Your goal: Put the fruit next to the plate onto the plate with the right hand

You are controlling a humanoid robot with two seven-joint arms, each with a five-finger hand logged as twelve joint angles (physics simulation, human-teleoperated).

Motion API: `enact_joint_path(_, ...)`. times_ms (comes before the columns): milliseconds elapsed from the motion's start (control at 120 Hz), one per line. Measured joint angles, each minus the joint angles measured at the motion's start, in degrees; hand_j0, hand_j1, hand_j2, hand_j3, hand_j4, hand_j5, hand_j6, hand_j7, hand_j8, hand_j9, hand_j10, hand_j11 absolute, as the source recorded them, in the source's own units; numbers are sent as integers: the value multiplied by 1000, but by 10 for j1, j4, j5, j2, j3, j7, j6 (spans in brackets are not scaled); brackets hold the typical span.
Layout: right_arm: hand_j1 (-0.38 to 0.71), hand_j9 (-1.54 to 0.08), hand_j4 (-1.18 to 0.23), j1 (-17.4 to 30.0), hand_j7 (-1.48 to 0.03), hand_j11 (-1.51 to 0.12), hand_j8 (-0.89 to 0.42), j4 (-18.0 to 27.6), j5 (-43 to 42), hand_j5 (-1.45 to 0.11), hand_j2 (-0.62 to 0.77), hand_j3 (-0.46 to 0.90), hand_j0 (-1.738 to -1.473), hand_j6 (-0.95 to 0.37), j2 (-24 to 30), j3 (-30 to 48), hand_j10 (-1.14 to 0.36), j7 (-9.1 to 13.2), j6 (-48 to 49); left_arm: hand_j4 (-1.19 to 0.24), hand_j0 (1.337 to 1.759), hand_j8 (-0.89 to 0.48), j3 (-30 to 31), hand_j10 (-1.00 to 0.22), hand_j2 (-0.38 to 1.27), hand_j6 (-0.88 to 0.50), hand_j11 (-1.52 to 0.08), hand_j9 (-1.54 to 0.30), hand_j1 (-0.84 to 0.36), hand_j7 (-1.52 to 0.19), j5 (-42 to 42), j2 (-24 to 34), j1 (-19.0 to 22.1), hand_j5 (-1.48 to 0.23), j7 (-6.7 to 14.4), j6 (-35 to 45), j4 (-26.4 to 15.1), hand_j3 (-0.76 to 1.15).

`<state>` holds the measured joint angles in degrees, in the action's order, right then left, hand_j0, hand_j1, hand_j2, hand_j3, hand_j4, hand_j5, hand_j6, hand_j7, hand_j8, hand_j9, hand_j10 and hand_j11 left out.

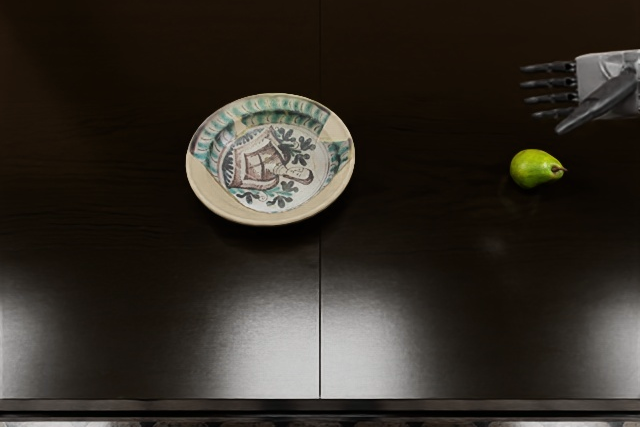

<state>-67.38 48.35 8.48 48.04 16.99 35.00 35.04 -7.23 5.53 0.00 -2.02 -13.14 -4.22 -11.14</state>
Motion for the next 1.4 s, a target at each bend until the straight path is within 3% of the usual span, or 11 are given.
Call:
enact_joint_path(308, -349, 0, 0, -16, 0, 0, 2, 5, -7, 0, -1, 0, -1658, 2, -12, -5, 1, 0, 0, -10, 1658, -10, -2, -10, 2, -10, -13, -13, 337, -13, 0, 0, 0, -13, 0, 0, 0, 0)
enact_joint_path(550, -308, -44, -34, -78, -44, -44, -34, 55, -123, -44, -7, 0, -1658, -34, -60, -14, -34, 0, 0, -10, 1658, -10, -2, -10, 2, -10, -13, -13, 337, -13, 0, 0, 0, -13, 0, 0, 0, 0)
enact_joint_path(933, -209, -152, -119, -203, -152, -152, -118, 93, -193, -152, -24, 0, -1658, -119, -118, -170, -118, 0, 0, -10, 1658, -10, -1, -10, 2, -10, -13, -13, 337, -13, 0, 0, -2, -13, 0, 0, 0, 0)
enact_joint_path(1225, -195, -168, -131, -230, -167, -168, -131, 165, -313, -168, -26, 0, -1658, -132, -94, -230, -130, 0, -54, -10, 1658, -10, -1, -10, 2, -10, -13, -13, 337, -13, 0, 0, -2, -13, 0, 0, 0, 0)
enact_joint_path(1400, -252, -106, -84, -245, -106, -106, -84, 272, -360, -106, -16, 0, -1658, -85, -25, -239, -84, 0, -105, -10, 1658, -10, -1, -10, 2, -10, -13, -13, 337, -13, 0, 0, -2, -13, 0, 0, 0, 0)
